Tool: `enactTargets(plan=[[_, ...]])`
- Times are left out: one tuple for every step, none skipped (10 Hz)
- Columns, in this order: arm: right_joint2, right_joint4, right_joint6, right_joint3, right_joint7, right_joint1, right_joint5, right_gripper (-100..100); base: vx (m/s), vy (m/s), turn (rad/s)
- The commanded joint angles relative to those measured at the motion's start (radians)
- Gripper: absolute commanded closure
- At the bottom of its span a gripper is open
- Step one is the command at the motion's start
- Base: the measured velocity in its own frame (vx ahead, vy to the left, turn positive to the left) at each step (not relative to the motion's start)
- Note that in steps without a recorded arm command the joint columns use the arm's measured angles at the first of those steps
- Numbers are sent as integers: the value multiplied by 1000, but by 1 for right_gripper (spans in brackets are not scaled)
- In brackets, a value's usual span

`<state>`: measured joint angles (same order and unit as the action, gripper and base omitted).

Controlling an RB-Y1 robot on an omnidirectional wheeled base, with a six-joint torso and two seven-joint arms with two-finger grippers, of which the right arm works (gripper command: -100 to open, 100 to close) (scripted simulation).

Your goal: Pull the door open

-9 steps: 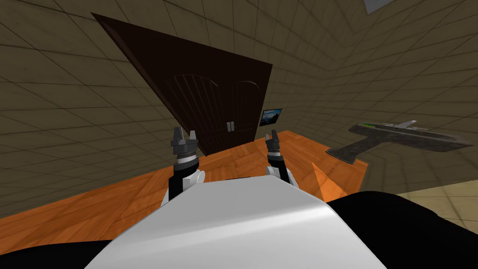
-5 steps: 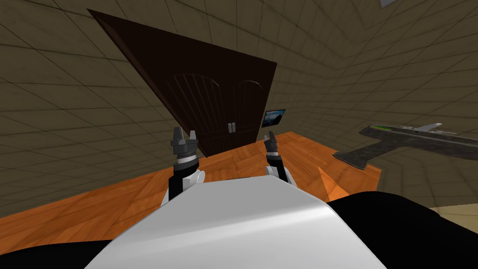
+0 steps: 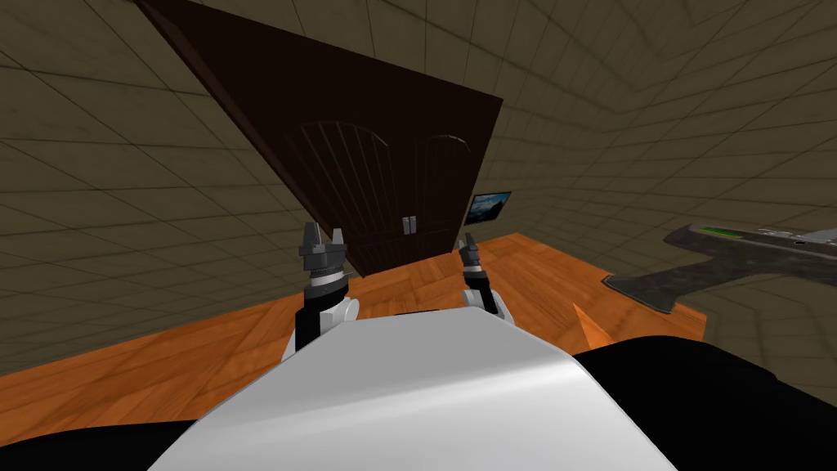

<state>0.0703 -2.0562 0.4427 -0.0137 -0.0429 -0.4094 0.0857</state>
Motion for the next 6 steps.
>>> enactTargets(plan=[[1,29,-8,0,-14,15,9,-100,105,21,44],[4,46,-11,-1,-23,23,14,-100,89,19,61],[8,83,-18,-4,-42,39,25,-100,115,24,93],[10,101,-22,-5,-52,47,30,-100,131,33,79],[14,140,-29,-7,-72,65,41,-100,146,43,92],[18,179,-37,-10,-93,82,52,-100,194,68,124]])
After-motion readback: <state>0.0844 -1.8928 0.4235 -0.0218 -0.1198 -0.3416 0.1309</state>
